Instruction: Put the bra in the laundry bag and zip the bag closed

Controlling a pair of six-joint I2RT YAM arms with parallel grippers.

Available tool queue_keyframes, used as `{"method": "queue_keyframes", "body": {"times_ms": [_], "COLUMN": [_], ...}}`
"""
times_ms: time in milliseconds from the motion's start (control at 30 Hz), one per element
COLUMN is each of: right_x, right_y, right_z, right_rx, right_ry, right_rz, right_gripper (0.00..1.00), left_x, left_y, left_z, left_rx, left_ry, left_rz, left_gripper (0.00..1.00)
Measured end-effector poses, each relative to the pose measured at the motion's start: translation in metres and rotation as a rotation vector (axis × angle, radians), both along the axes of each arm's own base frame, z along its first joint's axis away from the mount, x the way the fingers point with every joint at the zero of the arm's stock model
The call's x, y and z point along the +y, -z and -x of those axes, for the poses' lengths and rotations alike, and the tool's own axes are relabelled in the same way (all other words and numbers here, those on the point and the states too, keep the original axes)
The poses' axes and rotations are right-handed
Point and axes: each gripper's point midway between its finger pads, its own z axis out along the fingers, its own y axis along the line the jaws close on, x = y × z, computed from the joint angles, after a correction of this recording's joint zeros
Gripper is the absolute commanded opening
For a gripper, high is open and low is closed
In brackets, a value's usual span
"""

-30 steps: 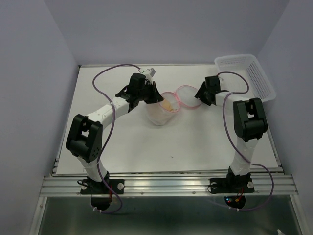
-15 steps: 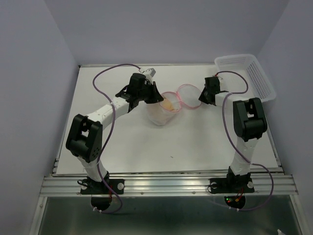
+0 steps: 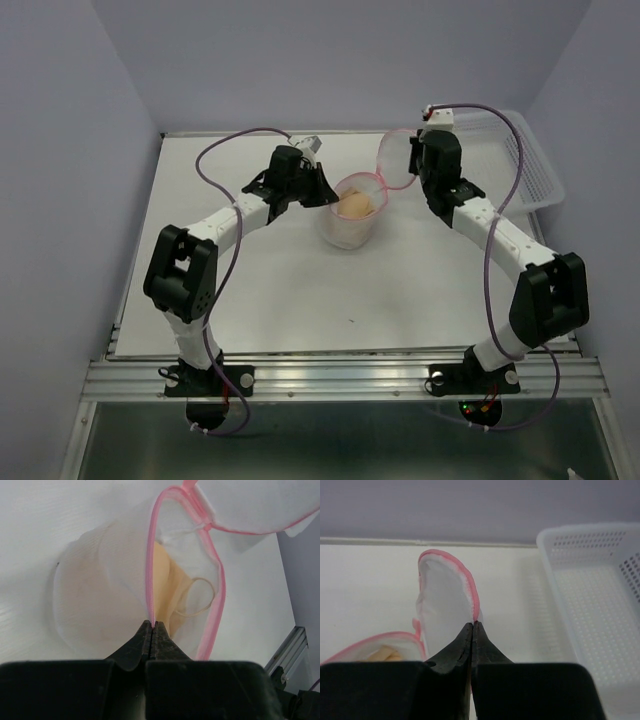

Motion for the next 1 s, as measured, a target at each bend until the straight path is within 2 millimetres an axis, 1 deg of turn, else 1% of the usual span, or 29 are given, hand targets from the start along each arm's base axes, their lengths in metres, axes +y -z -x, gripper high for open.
{"method": "queue_keyframes", "body": {"times_ms": [67, 100, 133, 233, 267, 300, 400, 500, 600, 633, 700, 800, 833, 900, 967, 1000], "right_x": [0.015, 0.024, 0.034, 0.062, 0.072, 0.075, 0.106, 0.128, 0.143, 0.148, 0.157, 0.169, 0.174, 0.182, 0.189, 0.193], "right_y": [-0.027, -0.036, -0.043, -0.047, -0.044, -0.043, -0.024, -0.007, 0.011, 0.018, 0.028, 0.037, 0.040, 0.043, 0.048, 0.052], "right_z": [0.009, 0.014, 0.019, 0.029, 0.034, 0.036, 0.052, 0.062, 0.075, 0.080, 0.087, 0.096, 0.100, 0.106, 0.113, 0.118], "right_rx": [-0.068, -0.095, -0.112, -0.132, -0.133, -0.133, -0.114, -0.098, -0.077, -0.069, -0.057, -0.045, -0.041, -0.035, -0.024, -0.012], "right_ry": [-0.052, -0.082, -0.118, -0.210, -0.244, -0.257, -0.351, -0.425, -0.497, -0.532, -0.593, -0.662, -0.691, -0.729, -0.766, -0.796], "right_rz": [0.064, 0.104, 0.151, 0.259, 0.312, 0.342, 0.473, 0.544, 0.585, 0.589, 0.587, 0.576, 0.572, 0.563, 0.554, 0.548], "right_gripper": [0.01, 0.01, 0.01, 0.01, 0.01, 0.01, 0.01, 0.02, 0.04, 0.07, 0.08, 0.17, 0.26, 0.29, 0.43, 0.51], "left_x": [-0.002, -0.004, -0.005, -0.011, -0.013, -0.014, -0.015, -0.013, -0.009, -0.006, 0.001, 0.007, 0.008, 0.007, 0.006, 0.005], "left_y": [0.002, 0.003, 0.004, 0.010, 0.013, 0.018, 0.033, 0.043, 0.044, 0.045, 0.050, 0.053, 0.052, 0.049, 0.048, 0.048], "left_z": [-0.003, -0.005, -0.008, -0.017, -0.019, -0.022, -0.025, -0.027, -0.029, -0.030, -0.031, -0.032, -0.033, -0.033, -0.033, -0.031], "left_rx": [0.007, 0.012, 0.012, 0.018, 0.022, 0.029, 0.062, 0.088, 0.082, 0.082, 0.091, 0.097, 0.093, 0.080, 0.067, 0.057], "left_ry": [-0.003, -0.006, -0.007, -0.010, -0.011, -0.011, -0.017, -0.029, -0.041, -0.046, -0.055, -0.056, -0.053, -0.038, -0.017, -0.001], "left_rz": [0.004, 0.008, 0.012, 0.025, 0.031, 0.035, 0.040, 0.044, 0.055, 0.059, 0.063, 0.066, 0.068, 0.075, 0.077, 0.074], "left_gripper": [0.00, 0.00, 0.00, 0.00, 0.00, 0.00, 0.00, 0.00, 0.00, 0.00, 0.00, 0.00, 0.00, 0.00, 0.00, 0.00]}}
